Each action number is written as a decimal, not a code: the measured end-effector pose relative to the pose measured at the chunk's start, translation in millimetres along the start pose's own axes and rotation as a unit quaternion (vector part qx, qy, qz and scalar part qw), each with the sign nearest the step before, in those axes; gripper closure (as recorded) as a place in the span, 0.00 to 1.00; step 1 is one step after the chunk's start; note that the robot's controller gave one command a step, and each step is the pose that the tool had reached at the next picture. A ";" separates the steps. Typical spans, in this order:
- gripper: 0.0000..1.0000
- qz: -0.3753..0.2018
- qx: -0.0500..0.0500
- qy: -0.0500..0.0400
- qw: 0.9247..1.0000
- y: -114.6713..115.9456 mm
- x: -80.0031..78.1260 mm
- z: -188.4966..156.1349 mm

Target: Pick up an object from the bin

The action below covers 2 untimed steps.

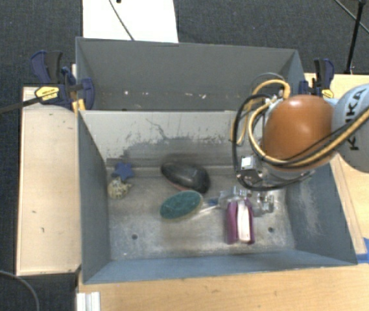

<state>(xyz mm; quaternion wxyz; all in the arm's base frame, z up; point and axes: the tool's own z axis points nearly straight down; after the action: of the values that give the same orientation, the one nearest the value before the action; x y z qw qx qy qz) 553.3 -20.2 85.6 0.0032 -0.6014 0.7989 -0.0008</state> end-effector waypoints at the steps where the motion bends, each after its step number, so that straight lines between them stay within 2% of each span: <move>1: 1.00 -0.026 0.002 0.000 1.000 3.9 -3.7 -152.2; 2: 1.00 0.105 -0.004 0.002 0.994 4.9 6.1 -72.4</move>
Offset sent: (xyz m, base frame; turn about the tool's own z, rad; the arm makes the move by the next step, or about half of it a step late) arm -0.0057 0.0037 0.1468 -0.0545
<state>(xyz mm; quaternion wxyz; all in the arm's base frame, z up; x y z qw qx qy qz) 546.5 -24.9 157.9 -0.0011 -0.5140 0.8578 0.0015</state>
